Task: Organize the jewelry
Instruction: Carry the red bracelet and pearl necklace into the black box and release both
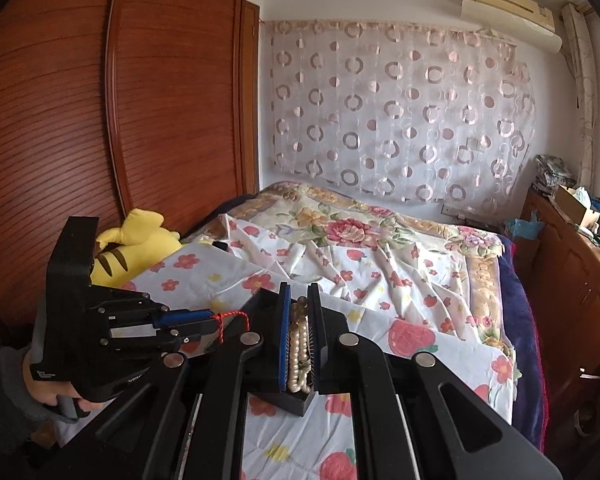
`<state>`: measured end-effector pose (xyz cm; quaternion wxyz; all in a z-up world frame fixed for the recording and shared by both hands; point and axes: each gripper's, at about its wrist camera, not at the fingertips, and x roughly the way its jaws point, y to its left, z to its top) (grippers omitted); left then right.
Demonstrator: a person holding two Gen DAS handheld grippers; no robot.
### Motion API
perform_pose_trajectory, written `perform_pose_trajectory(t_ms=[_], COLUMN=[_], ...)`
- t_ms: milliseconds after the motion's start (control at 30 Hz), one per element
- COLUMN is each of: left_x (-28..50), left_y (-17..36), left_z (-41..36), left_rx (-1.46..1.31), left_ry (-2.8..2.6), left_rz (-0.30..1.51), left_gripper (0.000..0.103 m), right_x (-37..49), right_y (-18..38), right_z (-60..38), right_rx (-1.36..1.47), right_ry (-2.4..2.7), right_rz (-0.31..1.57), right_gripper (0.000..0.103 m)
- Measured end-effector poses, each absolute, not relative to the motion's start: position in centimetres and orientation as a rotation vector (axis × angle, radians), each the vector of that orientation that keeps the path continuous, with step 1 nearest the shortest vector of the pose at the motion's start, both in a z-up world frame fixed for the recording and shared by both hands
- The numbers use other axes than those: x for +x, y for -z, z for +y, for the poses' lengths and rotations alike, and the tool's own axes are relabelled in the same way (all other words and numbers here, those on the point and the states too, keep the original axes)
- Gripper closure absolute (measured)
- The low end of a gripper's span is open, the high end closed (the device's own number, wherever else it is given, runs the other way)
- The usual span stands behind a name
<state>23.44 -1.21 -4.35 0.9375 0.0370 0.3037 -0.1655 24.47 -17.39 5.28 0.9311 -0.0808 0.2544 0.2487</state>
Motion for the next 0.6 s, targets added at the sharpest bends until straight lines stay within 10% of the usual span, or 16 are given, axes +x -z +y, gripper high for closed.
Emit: perform_pose_trajectory(t_ms=[600], left_x=[26.7], left_y=[6.4], left_z=[-0.4], left_rx=[0.032], left_ry=[0.32], left_rz=[0.699], left_gripper=[0.097], right_x=[31.6], right_y=[0.9], right_z=[-14.0], right_rx=[-0.18], right_ry=[-0.47], right_rz=[0.674], right_gripper=[0.093])
